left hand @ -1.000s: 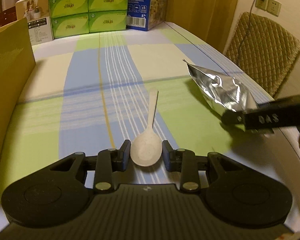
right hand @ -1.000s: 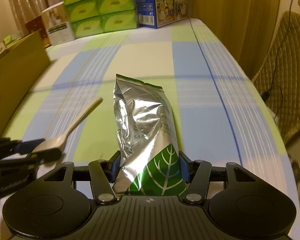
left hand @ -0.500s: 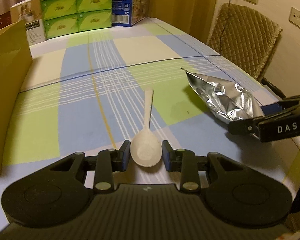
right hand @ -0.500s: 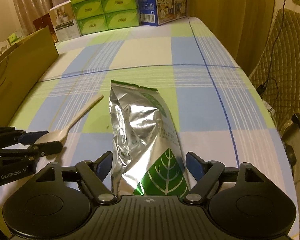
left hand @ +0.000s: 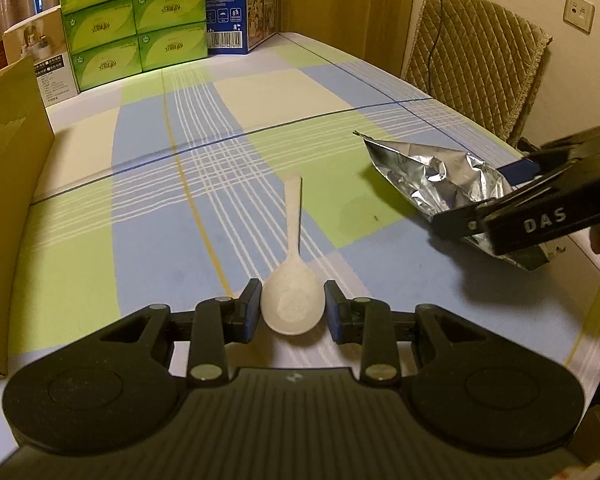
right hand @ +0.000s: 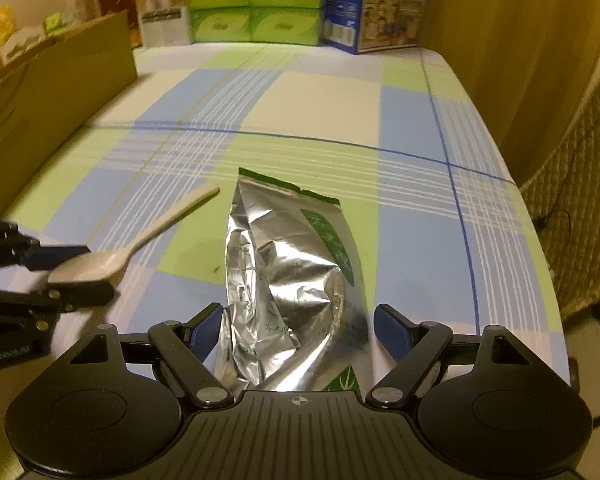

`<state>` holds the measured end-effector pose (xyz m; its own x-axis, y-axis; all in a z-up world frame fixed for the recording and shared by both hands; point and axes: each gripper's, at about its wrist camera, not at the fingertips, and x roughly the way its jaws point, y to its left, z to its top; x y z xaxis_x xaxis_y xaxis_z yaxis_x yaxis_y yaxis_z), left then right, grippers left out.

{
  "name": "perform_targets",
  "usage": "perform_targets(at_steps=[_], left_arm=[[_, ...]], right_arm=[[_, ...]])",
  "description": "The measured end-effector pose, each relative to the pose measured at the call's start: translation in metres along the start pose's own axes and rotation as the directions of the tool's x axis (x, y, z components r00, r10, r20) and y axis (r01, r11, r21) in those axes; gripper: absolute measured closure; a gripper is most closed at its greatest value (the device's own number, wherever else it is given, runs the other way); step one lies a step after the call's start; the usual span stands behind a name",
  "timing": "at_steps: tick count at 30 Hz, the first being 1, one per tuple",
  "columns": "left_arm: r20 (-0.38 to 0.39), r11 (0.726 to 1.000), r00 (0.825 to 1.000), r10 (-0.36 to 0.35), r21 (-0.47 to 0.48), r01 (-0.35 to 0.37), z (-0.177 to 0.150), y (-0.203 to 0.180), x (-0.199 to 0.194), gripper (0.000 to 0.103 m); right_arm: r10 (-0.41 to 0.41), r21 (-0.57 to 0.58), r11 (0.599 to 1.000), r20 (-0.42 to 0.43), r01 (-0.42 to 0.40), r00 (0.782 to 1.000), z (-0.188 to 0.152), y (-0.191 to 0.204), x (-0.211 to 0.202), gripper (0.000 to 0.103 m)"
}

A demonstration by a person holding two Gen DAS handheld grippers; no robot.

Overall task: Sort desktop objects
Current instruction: 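Grasp the silver-green snack bag with right tool while left tool holds the spoon, then lift and carry the spoon and snack bag over the cardboard box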

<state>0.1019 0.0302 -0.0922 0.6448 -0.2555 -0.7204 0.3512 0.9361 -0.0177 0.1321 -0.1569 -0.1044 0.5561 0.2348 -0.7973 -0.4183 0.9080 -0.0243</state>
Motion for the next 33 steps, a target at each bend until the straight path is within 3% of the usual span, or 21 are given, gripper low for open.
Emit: perform_targets(at_steps=[15,18,26,33], left_arm=[[0.003,1.000,1.000,-0.004,0.009,0.004,0.002,0.000,0.002,0.074],[0.002,1.000,1.000,-0.008,-0.008,0.008,0.002,0.001,0.002,0.075],[0.006,0.999,1.000,-0.004,-0.042,0.005,0.001,0.001,0.001,0.075],[0.003,0.998,1.000,0.002,-0.056,-0.002,0.002,-0.001,0.001,0.073]], right_arm=[[0.027,0.020,0.999,-0.008,-0.027,1.000,-0.004,-0.005,0.005,0.030],[0.025,0.021,0.999,-0.007,-0.025,1.000,-0.004,-0.005,0.004,0.033],[0.011,0.026,1.000,0.010,-0.011,1.000,-0.004,-0.005,-0.001,0.053],[0.015,0.065,0.998,0.017,-0.016,1.000,-0.007,-0.003,-0.009,0.056]])
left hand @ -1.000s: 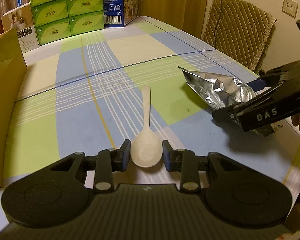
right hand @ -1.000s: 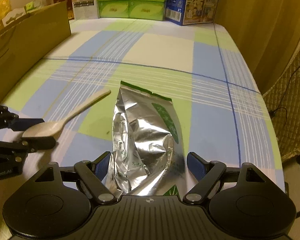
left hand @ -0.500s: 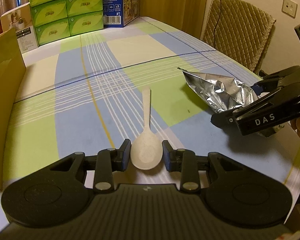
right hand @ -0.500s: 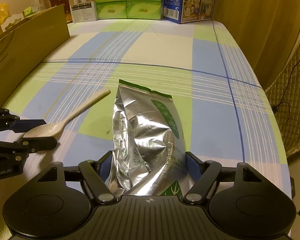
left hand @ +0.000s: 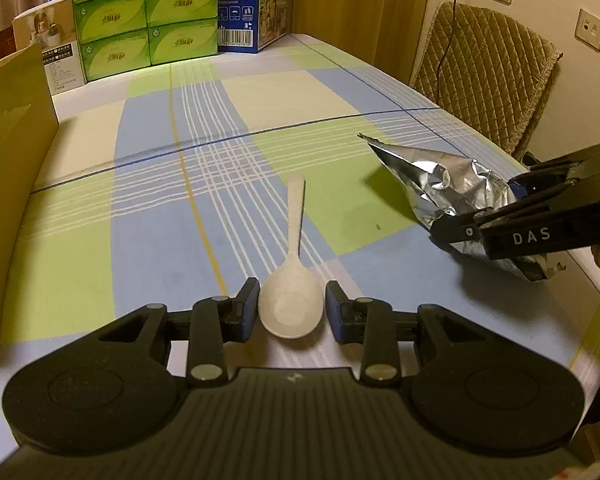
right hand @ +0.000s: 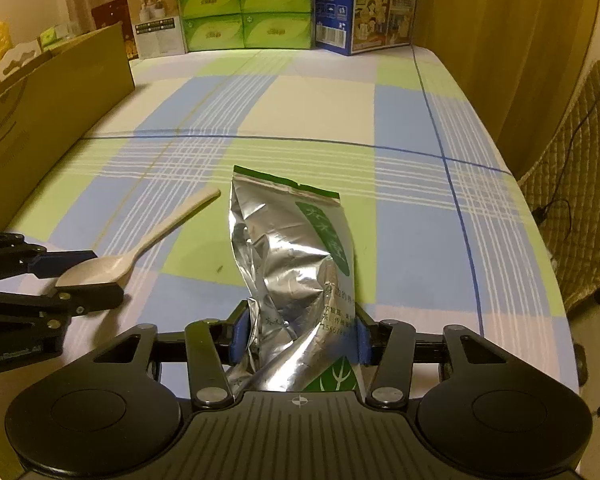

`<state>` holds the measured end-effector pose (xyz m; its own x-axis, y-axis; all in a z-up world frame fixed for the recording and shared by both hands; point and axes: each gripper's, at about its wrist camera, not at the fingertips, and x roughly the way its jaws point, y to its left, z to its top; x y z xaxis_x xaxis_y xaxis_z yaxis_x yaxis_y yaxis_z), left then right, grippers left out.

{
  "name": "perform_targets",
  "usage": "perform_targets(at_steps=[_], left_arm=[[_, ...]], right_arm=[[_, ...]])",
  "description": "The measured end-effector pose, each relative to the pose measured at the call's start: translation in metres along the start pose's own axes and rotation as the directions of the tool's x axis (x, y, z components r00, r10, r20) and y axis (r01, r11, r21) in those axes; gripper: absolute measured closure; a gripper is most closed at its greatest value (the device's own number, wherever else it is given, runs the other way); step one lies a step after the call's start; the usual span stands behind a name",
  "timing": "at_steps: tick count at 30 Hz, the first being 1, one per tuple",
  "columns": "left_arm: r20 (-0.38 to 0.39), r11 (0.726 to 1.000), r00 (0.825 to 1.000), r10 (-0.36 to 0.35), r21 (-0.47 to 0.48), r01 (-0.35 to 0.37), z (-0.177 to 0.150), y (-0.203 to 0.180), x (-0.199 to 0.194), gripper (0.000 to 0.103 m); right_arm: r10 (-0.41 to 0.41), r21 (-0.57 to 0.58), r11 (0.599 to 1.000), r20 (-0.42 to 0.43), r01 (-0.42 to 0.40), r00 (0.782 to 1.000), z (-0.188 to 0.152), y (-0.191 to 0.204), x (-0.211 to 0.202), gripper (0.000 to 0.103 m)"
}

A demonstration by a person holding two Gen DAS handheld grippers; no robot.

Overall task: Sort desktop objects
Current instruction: 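Lift and carry the spoon and snack bag over the cardboard box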

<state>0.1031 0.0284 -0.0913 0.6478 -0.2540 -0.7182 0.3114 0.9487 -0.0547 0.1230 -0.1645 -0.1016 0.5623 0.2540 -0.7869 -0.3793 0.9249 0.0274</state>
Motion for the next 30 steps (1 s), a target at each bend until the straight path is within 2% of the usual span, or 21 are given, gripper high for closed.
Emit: perform_targets(at_steps=[11,13,17,30], left_arm=[[-0.003,1.000,1.000,0.001,0.003,-0.001,-0.001,0.000,-0.001,0.072],[-0.005,1.000,1.000,0.006,0.005,-0.006,-0.001,0.000,-0.001,0.076],[-0.002,1.000,1.000,0.007,-0.008,-0.007,-0.002,0.000,-0.002,0.076],[0.023,0.999,1.000,0.011,-0.044,-0.010,-0.004,-0.008,-0.025,0.076]], right_arm=[[0.007,0.055,0.998,-0.001,-0.007,1.000,-0.010,-0.001,-0.011,0.056],[0.007,0.060,0.998,0.000,-0.007,1.000,-0.012,0.000,-0.013,0.056],[0.006,0.064,0.998,0.003,-0.007,1.000,-0.014,0.001,-0.017,0.056],[0.014,0.070,0.997,0.029,-0.016,0.999,-0.015,0.007,-0.040,0.056]])
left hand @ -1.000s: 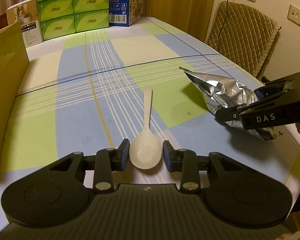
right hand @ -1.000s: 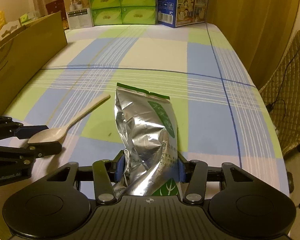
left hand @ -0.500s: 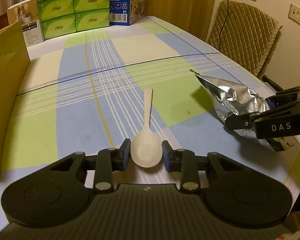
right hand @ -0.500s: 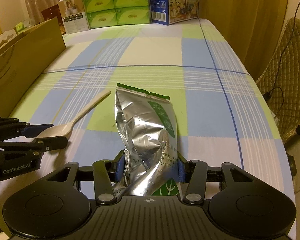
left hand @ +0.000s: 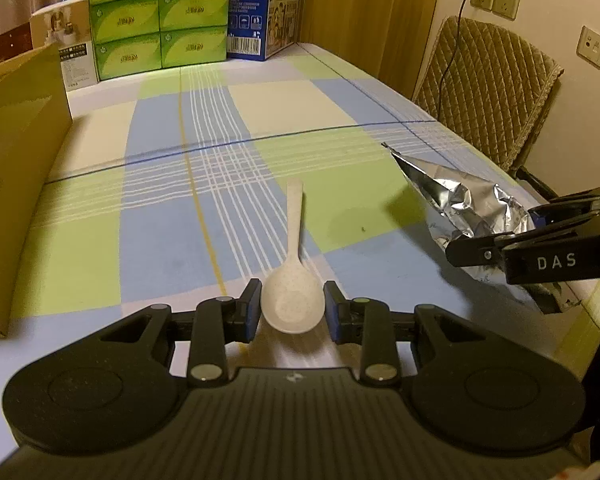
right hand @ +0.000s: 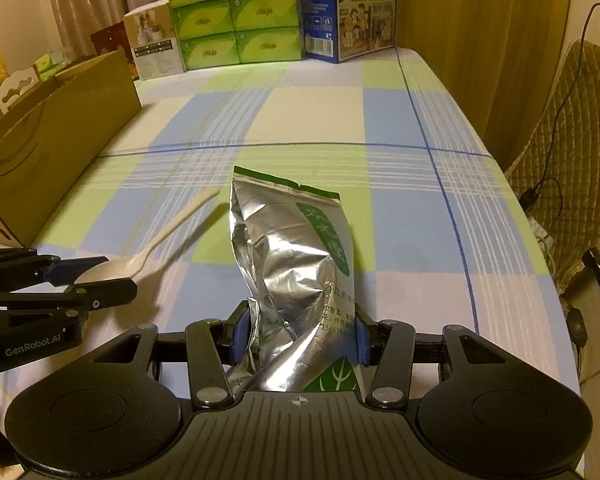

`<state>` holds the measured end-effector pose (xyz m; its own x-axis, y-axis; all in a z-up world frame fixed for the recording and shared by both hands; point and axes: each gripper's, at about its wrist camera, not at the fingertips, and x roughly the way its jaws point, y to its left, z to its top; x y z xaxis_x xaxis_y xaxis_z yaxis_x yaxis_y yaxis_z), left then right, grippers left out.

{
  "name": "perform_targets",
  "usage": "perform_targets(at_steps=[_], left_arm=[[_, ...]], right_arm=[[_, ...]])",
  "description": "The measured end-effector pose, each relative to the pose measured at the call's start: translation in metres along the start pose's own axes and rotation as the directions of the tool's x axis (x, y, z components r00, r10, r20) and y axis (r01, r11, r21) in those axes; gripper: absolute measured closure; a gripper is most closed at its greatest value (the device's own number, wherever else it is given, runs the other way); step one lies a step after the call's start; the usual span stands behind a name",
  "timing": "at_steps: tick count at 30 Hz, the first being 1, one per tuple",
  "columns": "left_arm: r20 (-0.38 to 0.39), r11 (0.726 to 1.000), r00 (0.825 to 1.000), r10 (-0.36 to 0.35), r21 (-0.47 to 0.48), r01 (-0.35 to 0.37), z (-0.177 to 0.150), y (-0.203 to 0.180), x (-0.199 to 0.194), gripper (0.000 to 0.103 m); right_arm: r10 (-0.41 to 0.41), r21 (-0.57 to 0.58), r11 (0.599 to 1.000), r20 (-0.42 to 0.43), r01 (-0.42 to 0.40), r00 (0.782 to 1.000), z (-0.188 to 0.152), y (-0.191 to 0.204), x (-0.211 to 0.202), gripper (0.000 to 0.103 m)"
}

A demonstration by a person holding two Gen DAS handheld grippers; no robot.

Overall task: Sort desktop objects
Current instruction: 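Lift and carry the spoon and snack bag over the cardboard box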

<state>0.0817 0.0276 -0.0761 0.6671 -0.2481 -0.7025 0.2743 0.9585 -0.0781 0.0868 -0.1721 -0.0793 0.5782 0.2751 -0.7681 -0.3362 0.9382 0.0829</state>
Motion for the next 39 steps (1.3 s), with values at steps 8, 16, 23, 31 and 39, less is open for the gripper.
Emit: perform_targets(at_steps=[8,16,23,31,39], left_arm=[[0.024,1.000,1.000,0.020,-0.019,-0.020,0.003,0.000,-0.024,0.076],[0.050,0.998,0.998,0.050,-0.043,-0.047,0.006,0.002,-0.053,0.076],[0.076,0.995,0.994,0.078,-0.061,-0.073,0.004,0.005,-0.082,0.076],[0.100,0.991,0.989,0.112,-0.080,-0.104,0.001,0.011,-0.115,0.076],[0.122,0.985,0.981,0.149,-0.102,-0.137,-0.003,0.022,-0.143,0.076]], right_arm=[[0.007,-0.010,1.000,0.034,-0.007,0.999,0.002,0.010,-0.023,0.056],[0.022,-0.020,1.000,0.067,-0.021,0.998,0.004,0.024,-0.048,0.056],[0.041,-0.030,0.999,0.090,-0.038,0.995,0.002,0.035,-0.067,0.056],[0.078,-0.058,0.996,0.106,-0.072,0.991,0.003,0.058,-0.079,0.056],[0.116,-0.092,0.990,0.116,-0.105,0.987,0.007,0.080,-0.086,0.056]])
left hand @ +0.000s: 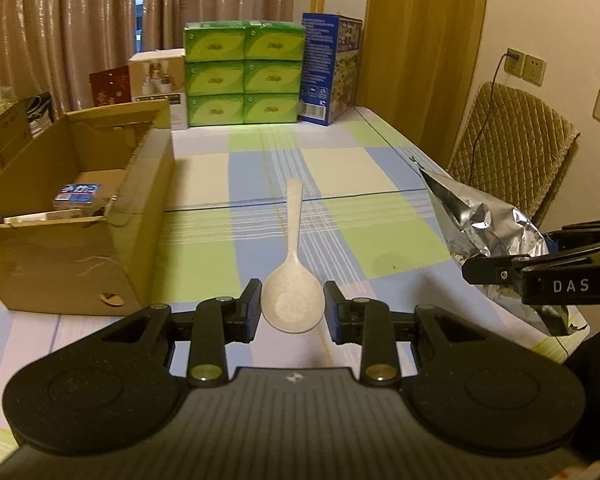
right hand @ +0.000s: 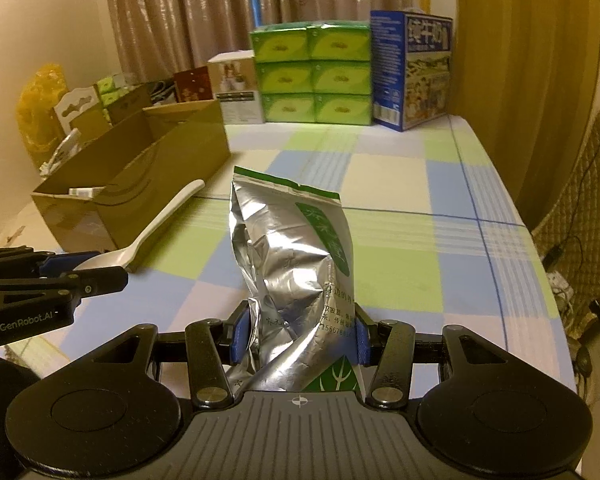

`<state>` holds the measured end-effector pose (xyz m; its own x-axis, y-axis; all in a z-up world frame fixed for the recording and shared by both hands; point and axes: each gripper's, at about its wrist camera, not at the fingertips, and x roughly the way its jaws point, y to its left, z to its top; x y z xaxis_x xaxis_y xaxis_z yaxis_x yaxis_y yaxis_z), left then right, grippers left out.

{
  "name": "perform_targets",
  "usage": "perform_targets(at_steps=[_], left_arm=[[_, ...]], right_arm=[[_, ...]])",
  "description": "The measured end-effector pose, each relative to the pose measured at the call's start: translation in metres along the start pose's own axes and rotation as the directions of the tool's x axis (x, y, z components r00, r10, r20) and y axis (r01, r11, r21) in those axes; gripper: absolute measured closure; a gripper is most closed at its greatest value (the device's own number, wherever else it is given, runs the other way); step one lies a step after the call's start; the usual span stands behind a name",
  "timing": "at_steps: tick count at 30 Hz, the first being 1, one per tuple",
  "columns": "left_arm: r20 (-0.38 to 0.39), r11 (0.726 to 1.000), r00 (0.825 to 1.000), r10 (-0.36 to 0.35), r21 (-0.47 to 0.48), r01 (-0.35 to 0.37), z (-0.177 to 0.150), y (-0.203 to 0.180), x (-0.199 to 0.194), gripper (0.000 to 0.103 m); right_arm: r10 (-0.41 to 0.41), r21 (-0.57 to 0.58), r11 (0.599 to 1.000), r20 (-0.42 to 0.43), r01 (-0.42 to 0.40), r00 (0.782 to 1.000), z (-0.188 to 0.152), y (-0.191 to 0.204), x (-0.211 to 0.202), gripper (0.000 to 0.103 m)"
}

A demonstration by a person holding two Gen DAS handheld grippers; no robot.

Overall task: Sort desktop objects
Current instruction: 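Lift and carry the spoon and snack bag over the cardboard box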

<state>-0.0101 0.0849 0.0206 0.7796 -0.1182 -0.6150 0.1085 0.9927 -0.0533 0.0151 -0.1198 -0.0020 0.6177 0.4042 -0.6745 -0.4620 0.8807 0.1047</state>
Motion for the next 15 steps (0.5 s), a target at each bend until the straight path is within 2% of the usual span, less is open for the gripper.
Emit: perform_targets(at_steps=[15], left_arm=[[0.041,0.997,0.997,0.063,-0.037,-0.062,0.005,0.038,-0.038,0.076]], right_arm=[[0.070,-0.053,0.996,0.008,-0.070,0.997,0.019,0.048,0.006,0.056]])
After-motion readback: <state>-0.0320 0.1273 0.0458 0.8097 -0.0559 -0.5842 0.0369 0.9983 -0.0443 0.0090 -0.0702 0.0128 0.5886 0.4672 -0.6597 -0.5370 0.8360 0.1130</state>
